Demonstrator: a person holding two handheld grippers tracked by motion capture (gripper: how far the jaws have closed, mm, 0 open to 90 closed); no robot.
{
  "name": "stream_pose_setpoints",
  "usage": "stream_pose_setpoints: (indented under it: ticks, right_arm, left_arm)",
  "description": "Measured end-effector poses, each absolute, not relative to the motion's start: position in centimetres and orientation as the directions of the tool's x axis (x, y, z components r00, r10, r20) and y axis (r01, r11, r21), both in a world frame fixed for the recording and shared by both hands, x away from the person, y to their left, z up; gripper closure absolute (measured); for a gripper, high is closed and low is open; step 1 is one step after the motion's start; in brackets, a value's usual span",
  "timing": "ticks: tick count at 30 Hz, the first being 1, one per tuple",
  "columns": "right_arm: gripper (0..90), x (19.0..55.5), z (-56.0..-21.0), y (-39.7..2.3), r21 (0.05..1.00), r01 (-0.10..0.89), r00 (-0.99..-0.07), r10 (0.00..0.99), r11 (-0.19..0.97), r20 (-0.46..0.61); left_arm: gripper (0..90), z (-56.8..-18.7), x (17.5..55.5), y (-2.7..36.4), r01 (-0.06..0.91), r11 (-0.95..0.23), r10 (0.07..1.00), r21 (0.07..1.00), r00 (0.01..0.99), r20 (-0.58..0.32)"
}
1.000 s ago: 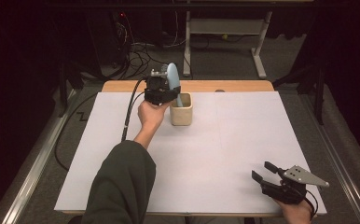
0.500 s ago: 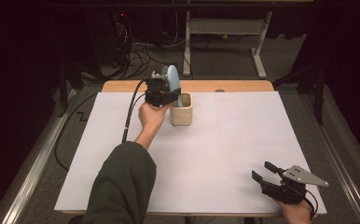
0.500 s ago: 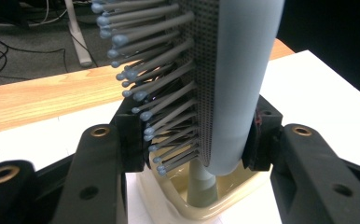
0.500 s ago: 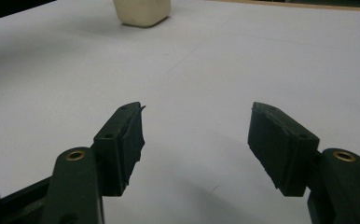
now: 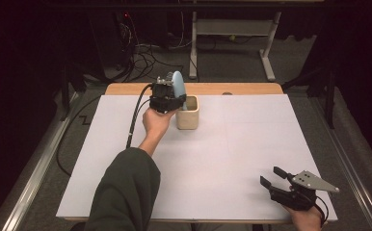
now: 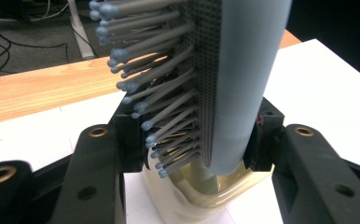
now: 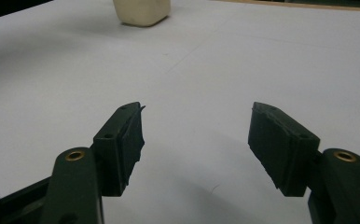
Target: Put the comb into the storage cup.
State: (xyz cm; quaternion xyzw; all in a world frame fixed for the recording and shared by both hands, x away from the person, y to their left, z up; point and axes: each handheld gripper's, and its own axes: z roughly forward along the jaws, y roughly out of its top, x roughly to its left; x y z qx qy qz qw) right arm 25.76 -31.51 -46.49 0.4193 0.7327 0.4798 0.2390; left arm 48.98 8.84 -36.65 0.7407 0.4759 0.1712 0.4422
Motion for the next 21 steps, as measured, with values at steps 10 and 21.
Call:
stream_pose_setpoints:
  ticks: [10, 21]
  right_arm:
    - [35.8, 25.77, -46.5, -31.54, 0.904, 0.386, -0.533, 0.844, 0.187, 0.053]
    - [35.6, 25.78, -46.49, -31.57, 0.904, 0.387, -0.531, 0.846, 0.183, 0.056]
  left_arm:
    - [50.3, -36.61, 48.89, 8.75, 0.546, -0.173, 0.86, 0.82, 0.49, -0.145]
    - [43.2, -36.49, 48.76, 8.96, 0.537, -0.213, 0.87, 0.816, 0.484, -0.092]
